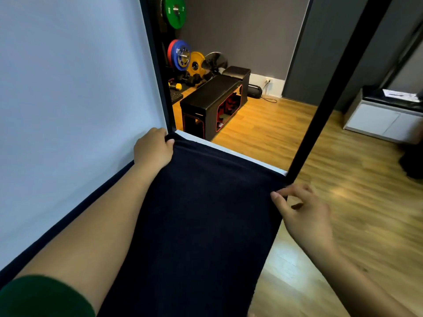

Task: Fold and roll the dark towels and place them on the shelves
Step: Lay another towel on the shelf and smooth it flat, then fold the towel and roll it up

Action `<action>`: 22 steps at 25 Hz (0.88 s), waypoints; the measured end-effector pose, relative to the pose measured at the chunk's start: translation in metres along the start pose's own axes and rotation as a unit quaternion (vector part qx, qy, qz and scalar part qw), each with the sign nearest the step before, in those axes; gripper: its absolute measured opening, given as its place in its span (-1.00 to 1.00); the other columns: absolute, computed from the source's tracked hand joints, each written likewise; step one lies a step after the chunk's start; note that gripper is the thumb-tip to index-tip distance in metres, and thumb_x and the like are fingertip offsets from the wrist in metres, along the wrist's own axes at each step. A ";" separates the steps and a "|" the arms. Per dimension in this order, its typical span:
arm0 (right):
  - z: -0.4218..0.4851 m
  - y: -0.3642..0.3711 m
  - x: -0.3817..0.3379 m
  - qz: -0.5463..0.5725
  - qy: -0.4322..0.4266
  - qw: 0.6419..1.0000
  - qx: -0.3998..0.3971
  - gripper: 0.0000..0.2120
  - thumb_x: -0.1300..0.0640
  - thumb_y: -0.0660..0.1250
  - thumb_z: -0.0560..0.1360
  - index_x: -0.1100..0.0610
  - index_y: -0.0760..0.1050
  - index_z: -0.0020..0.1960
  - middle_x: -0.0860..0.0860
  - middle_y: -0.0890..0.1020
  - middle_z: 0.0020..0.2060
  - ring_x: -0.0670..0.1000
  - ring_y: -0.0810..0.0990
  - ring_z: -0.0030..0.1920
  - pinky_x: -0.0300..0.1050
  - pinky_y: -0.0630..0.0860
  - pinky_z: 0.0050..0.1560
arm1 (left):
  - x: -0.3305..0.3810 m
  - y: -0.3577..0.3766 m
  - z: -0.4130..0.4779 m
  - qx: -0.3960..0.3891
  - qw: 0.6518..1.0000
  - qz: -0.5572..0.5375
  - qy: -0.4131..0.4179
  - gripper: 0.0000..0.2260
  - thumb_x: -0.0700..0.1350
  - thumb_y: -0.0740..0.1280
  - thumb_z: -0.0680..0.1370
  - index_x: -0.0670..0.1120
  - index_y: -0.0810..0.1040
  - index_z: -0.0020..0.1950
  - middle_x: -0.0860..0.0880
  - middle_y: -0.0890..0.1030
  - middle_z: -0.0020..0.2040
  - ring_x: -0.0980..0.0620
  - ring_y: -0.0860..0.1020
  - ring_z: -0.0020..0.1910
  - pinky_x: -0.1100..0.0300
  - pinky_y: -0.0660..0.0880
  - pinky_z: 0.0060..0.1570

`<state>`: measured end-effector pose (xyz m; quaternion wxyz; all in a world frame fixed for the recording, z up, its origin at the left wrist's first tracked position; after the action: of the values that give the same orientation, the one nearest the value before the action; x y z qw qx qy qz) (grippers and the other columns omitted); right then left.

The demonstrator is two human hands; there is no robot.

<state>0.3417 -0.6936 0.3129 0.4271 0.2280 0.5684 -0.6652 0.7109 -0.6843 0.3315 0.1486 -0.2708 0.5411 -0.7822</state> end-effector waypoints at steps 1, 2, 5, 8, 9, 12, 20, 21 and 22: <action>0.003 0.001 0.003 0.083 0.096 0.992 -0.002 -0.77 0.05 0.53 0.41 -0.03 0.56 0.01 -0.01 0.61 0.01 0.07 0.63 0.02 0.00 0.57 0.01 | -0.002 0.000 0.003 -0.023 1.000 -0.007 -0.011 -0.70 0.01 0.22 0.61 -0.07 0.49 0.29 -0.10 0.54 0.22 -0.16 0.52 0.15 0.03 0.42 0.04; 0.004 0.005 0.007 0.179 0.189 0.965 -0.025 -0.65 0.10 0.56 0.38 0.02 0.49 0.09 0.07 0.61 0.02 0.12 0.65 0.00 0.10 0.61 -0.01 | -0.005 -0.001 0.007 -0.056 0.998 -0.018 -0.027 -0.68 0.00 0.23 0.61 -0.06 0.47 0.33 -0.10 0.54 0.26 -0.17 0.51 0.20 0.03 0.42 0.09; 0.007 0.007 0.010 0.281 0.290 0.911 -0.081 -0.55 0.19 0.57 0.35 0.16 0.45 0.15 0.31 0.63 0.05 0.26 0.69 -0.05 0.16 0.61 -0.06 | -0.003 -0.011 0.021 -0.126 0.989 -0.055 -0.061 -0.67 -0.12 0.32 0.56 -0.10 0.50 0.32 -0.13 0.55 0.27 -0.16 0.50 0.22 0.05 0.43 0.13; 0.014 0.002 0.007 0.242 0.264 0.927 -0.110 -0.66 0.21 0.55 0.38 0.26 0.51 0.07 0.33 0.62 -0.05 0.16 0.67 -0.19 0.07 0.59 -0.22 | 0.005 -0.016 0.027 -0.139 0.988 -0.062 -0.036 -0.75 -0.25 0.32 0.52 -0.13 0.61 0.19 -0.13 0.62 0.12 -0.14 0.55 0.11 0.08 0.48 0.09; 0.016 0.001 0.008 0.248 0.257 0.926 -0.120 -0.73 0.23 0.52 0.41 0.26 0.51 0.03 0.27 0.61 -0.14 0.08 0.64 -0.26 -0.01 0.56 -0.30 | 0.005 -0.016 0.026 -0.142 0.986 -0.078 -0.045 -0.75 -0.27 0.31 0.52 -0.12 0.63 0.16 -0.12 0.62 0.12 -0.14 0.55 0.11 0.09 0.48 0.09; 0.017 0.000 0.007 0.275 0.221 0.927 -0.130 -0.86 0.28 0.44 0.47 0.18 0.47 -0.15 0.06 0.59 -0.29 0.02 0.53 -0.30 -0.11 0.41 -0.38 | -0.005 -0.012 0.027 -0.144 0.968 -0.184 -0.089 -0.90 -0.22 0.36 0.50 -0.03 0.61 -0.06 -0.08 0.62 0.03 -0.08 0.56 0.00 0.07 0.50 0.03; 0.029 -0.005 0.013 0.243 0.128 0.959 -0.073 -0.83 0.32 0.41 0.49 0.07 0.55 -0.17 0.03 0.45 -0.40 0.01 0.39 -0.38 -0.15 0.32 -0.37 | -0.005 -0.018 0.019 -0.104 0.962 -0.245 -0.065 -0.80 -0.24 0.31 0.54 0.04 0.64 0.00 -0.05 0.62 0.06 -0.06 0.64 -0.14 0.10 0.58 -0.02; 0.029 -0.005 0.014 0.219 0.102 0.968 -0.072 -0.78 0.33 0.41 0.48 0.03 0.53 -0.20 0.03 0.46 -0.39 0.04 0.39 -0.37 -0.18 0.34 -0.37 | -0.007 -0.020 0.018 -0.094 0.963 -0.244 -0.065 -0.82 -0.26 0.33 0.53 0.02 0.64 -0.06 -0.05 0.62 0.01 -0.03 0.65 -0.24 0.16 0.57 -0.13; 0.029 -0.004 0.014 0.198 0.080 0.974 -0.072 -0.71 0.35 0.41 0.47 -0.02 0.52 -0.22 -0.04 0.48 -0.40 0.04 0.39 -0.37 -0.22 0.35 -0.38 | -0.008 -0.023 0.017 -0.081 0.965 -0.240 -0.066 -0.84 -0.27 0.35 0.51 -0.01 0.62 -0.10 -0.05 0.62 -0.02 0.00 0.66 -0.30 0.22 0.54 -0.20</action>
<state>0.3364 -0.7259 0.3115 0.5191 0.3571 0.5902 -0.5047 0.7291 -0.6849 0.3548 -0.0309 -0.4549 0.5104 -0.7291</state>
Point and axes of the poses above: each hand's wrist, its own z-axis towards the middle knuckle, its own y-axis out of the palm, x = y × z, the point moved 3 cm from there along z, towards the middle knuckle
